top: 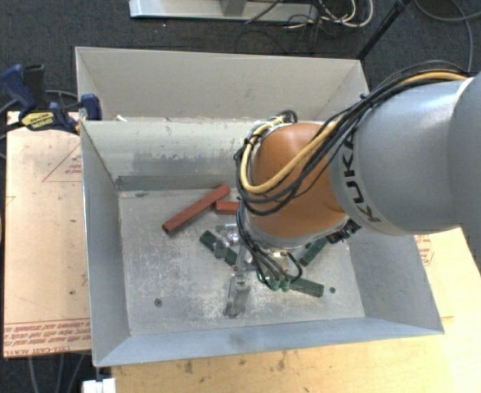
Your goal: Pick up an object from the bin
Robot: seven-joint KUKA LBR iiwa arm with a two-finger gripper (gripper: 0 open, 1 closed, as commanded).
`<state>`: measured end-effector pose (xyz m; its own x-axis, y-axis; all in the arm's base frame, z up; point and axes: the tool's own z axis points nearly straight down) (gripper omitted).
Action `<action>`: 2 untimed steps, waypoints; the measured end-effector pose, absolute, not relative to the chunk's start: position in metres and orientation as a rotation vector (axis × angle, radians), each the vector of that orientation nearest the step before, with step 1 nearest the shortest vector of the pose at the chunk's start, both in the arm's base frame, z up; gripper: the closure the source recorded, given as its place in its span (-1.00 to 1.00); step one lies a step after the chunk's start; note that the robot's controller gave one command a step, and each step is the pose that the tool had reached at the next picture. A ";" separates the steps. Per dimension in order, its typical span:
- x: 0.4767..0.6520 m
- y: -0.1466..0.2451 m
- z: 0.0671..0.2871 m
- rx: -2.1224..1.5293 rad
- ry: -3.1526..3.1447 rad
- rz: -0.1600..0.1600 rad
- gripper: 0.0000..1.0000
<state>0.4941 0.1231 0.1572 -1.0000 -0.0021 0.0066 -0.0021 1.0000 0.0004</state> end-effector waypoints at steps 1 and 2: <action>0.506 0.143 0.122 -0.010 -3.139 -0.002 -1.00; 0.565 0.077 0.069 0.150 -3.143 0.001 -1.00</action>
Offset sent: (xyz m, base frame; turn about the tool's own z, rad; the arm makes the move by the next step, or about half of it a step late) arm 0.0120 0.0181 -0.0327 0.0123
